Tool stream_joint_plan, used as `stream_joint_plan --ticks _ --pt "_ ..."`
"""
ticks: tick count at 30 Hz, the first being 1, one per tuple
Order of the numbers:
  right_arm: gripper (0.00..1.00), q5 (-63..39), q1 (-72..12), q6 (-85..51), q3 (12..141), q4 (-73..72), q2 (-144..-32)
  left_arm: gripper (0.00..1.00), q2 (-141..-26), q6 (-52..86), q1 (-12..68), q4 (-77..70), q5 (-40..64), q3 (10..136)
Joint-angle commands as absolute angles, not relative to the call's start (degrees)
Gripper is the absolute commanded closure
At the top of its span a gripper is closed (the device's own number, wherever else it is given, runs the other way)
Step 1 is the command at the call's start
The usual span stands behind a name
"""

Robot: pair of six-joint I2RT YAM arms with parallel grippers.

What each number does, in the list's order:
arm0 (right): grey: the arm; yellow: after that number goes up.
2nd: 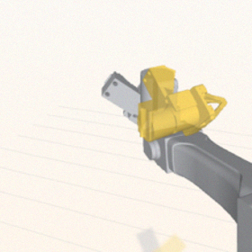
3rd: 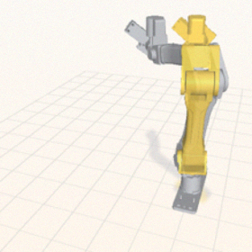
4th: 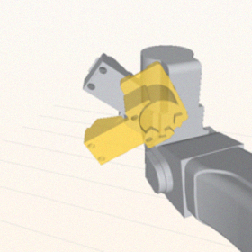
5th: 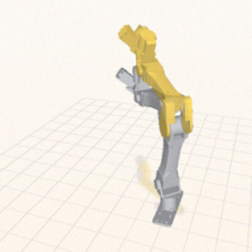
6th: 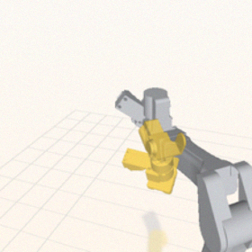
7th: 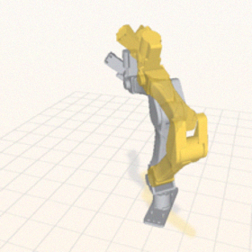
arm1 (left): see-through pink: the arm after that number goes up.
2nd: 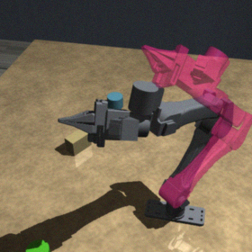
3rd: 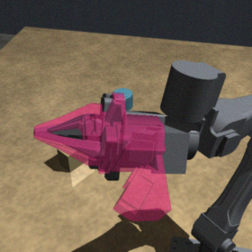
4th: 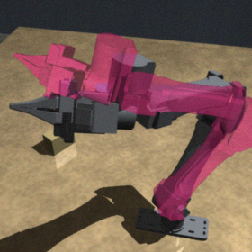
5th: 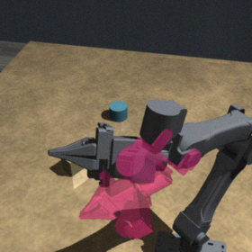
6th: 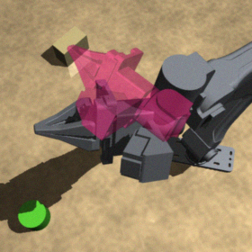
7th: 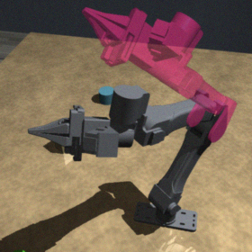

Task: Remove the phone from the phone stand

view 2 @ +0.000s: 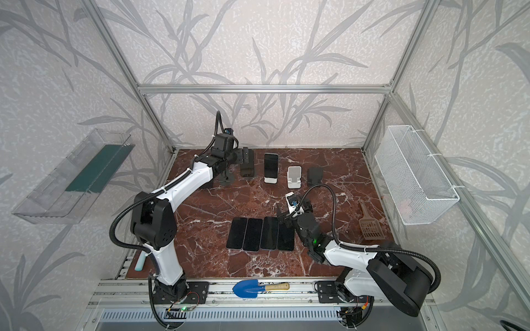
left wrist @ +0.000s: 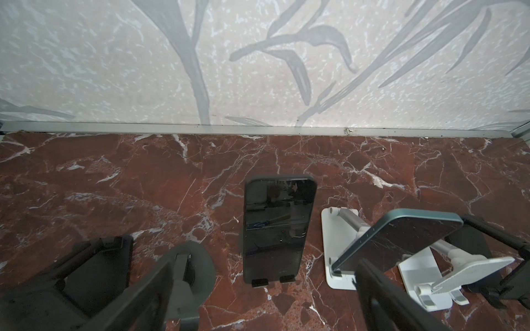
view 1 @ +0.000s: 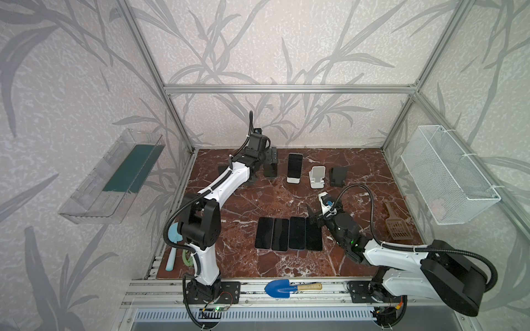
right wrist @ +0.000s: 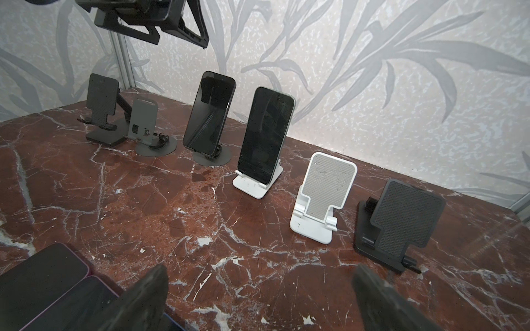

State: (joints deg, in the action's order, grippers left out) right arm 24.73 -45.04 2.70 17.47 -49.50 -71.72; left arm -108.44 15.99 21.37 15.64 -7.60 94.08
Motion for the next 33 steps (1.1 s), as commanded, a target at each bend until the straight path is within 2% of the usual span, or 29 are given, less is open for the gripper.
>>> stream_joint_plan --ticks 1,13,33 --pt "0.01 25.9 -44.8 2.7 16.9 -51.6 -70.9 0.01 -112.7 15.0 21.1 18.4 -8.0 100.9" --pt "0.01 24.7 -44.9 1.6 17.2 -51.5 -71.7 0.01 -125.0 16.3 20.1 23.3 -9.2 117.0" --pt "0.01 25.5 -44.8 2.5 16.8 -50.6 -69.5 0.01 -137.3 13.4 20.2 26.2 -7.6 129.6"
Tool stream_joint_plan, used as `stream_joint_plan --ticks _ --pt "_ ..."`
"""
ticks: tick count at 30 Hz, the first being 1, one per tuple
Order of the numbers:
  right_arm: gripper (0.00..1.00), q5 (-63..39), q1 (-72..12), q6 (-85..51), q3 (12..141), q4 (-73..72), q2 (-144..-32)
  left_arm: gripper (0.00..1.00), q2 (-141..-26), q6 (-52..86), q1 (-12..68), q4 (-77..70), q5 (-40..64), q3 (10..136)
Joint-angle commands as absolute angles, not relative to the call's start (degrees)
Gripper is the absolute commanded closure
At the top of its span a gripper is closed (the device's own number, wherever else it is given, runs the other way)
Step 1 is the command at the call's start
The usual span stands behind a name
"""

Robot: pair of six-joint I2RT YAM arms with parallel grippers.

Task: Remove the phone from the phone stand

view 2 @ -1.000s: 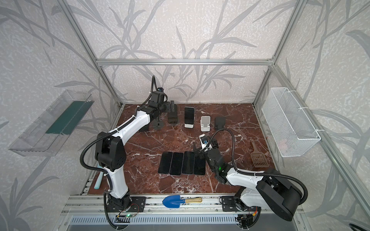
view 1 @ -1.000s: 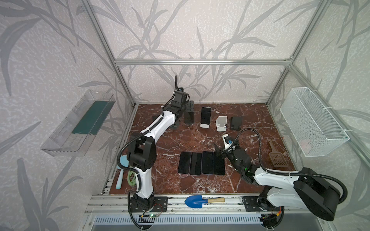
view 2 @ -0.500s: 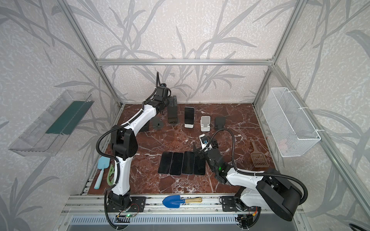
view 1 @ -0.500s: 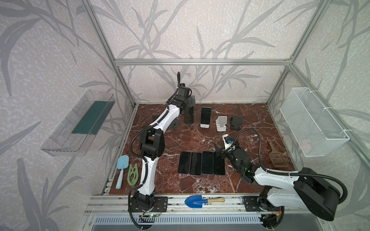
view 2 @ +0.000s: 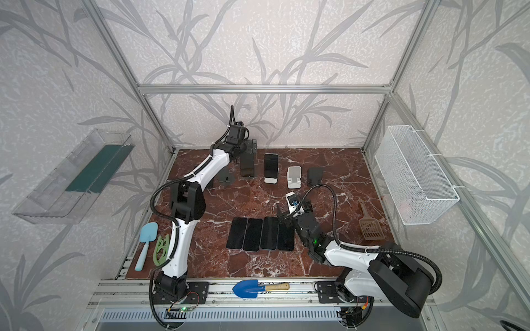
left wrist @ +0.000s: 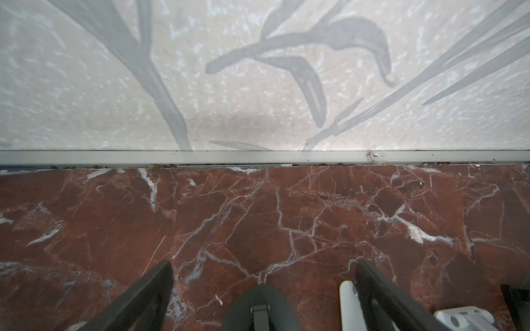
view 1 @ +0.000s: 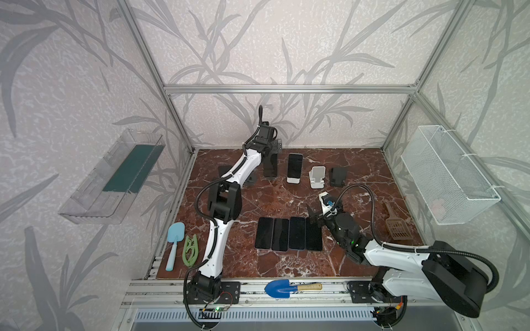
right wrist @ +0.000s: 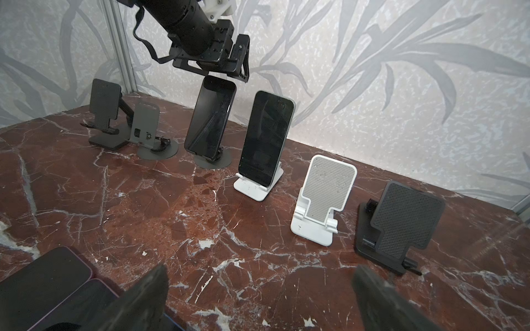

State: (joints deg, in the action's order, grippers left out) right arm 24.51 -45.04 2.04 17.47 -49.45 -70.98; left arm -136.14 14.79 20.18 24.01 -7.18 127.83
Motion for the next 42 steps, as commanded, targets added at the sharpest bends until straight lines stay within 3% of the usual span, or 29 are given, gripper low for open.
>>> stream_joint_plan --ticks 1,42 --pt "0.01 25.4 -44.8 2.5 16.8 -50.6 -69.4 0.01 -137.6 13.2 20.3 26.1 -7.6 129.6" --pt "0.01 23.7 -44.8 1.5 16.7 -52.1 -70.0 0.05 -142.0 11.1 21.1 27.4 -9.5 133.7"
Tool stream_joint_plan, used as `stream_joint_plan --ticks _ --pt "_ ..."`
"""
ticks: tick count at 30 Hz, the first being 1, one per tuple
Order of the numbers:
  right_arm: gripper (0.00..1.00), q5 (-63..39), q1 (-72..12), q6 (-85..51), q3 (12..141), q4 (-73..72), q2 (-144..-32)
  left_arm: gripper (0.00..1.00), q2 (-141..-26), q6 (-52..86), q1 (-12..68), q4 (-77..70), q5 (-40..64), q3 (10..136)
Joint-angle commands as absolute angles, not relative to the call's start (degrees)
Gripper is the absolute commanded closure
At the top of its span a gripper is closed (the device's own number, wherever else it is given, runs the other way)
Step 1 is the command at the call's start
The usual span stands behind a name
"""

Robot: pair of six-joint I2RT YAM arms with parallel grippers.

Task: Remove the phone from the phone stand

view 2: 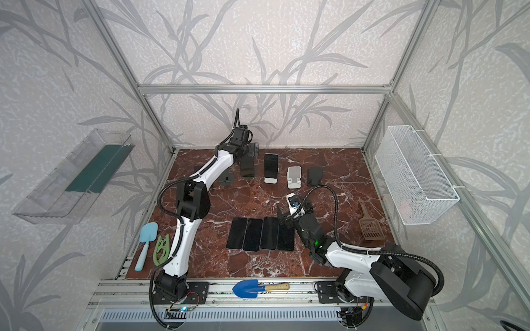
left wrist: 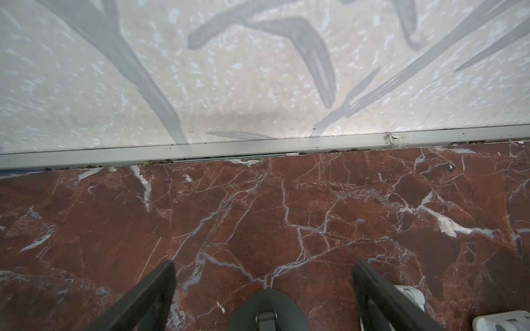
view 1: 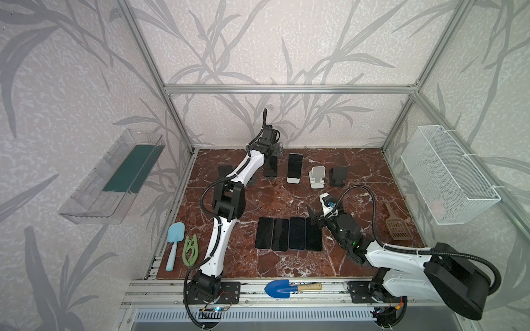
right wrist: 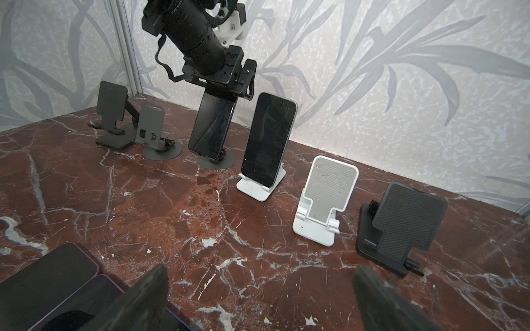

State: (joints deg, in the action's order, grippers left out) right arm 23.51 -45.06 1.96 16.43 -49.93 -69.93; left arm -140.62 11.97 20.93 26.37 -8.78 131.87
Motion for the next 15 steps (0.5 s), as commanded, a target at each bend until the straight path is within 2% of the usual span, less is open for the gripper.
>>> stream_joint_plan --ticks 1,15 --pt "0.01 23.9 -44.9 1.6 16.7 -52.0 -69.8 0.05 -142.1 11.1 21.1 27.3 -9.5 133.7" --pt "0.01 23.8 -44.8 1.3 16.7 -51.6 -69.4 0.10 -143.3 12.5 21.1 27.2 -9.0 133.6"
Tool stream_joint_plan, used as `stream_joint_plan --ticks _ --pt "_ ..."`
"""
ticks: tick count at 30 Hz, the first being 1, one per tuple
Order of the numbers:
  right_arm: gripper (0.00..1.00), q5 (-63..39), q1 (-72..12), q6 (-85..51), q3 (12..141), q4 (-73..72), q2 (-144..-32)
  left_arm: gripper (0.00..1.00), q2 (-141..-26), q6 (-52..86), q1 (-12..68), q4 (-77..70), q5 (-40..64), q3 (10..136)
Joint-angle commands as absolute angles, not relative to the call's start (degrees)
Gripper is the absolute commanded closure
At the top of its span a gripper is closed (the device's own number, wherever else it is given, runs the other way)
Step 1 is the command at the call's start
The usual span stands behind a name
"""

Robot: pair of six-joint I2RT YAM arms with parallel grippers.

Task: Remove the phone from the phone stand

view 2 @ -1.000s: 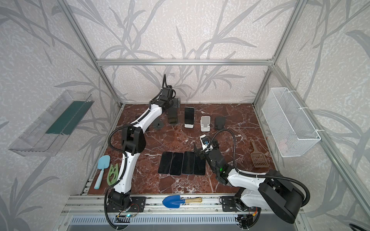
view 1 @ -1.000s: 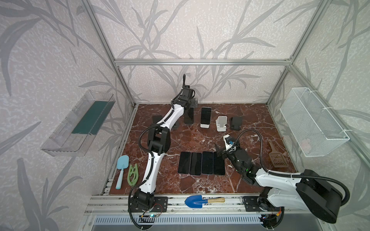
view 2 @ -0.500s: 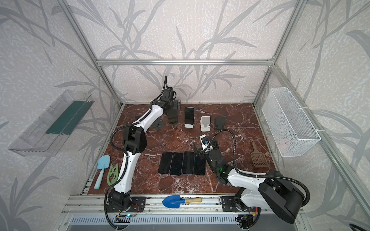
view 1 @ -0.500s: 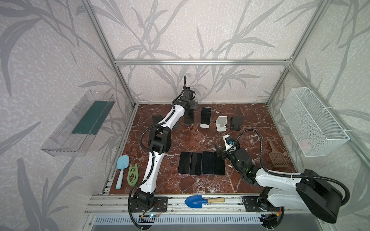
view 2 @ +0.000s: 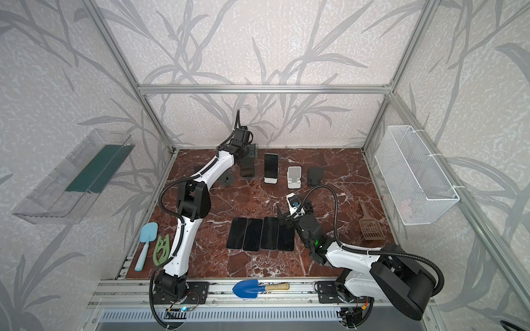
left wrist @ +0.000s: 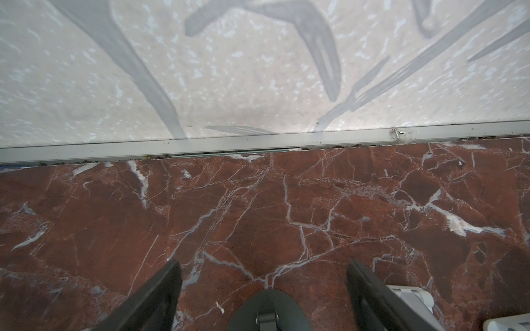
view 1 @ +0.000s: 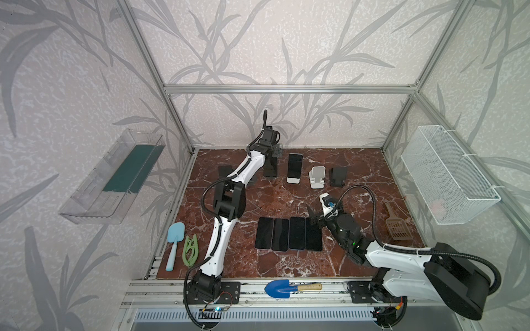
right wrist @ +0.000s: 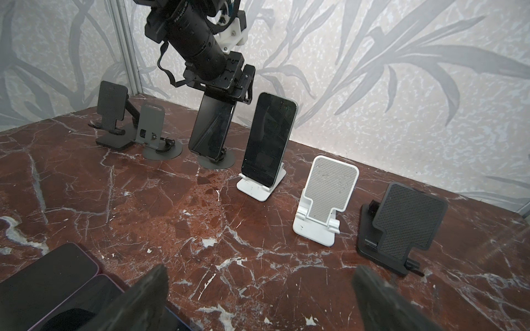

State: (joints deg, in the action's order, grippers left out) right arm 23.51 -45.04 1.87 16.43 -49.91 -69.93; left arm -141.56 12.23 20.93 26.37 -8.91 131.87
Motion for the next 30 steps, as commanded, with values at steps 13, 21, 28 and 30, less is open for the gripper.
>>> stream_joint_plan --ticks 13,21,28,30 --pt "0.01 23.5 -44.9 0.8 16.8 -51.1 -69.0 0.13 -143.9 13.3 21.1 27.5 -8.5 133.4" --pt "0.01 23.1 -44.9 0.4 16.9 -51.2 -69.3 0.19 -142.0 14.2 21.3 25.5 -9.8 129.1" --pt "0.01 23.1 -44.8 0.3 16.9 -51.3 -69.5 0.23 -141.5 14.3 21.3 25.4 -10.1 128.2" --pt "0.01 23.1 -44.9 0.4 16.9 -51.4 -69.6 0.24 -141.0 14.2 21.3 24.9 -10.3 127.5"
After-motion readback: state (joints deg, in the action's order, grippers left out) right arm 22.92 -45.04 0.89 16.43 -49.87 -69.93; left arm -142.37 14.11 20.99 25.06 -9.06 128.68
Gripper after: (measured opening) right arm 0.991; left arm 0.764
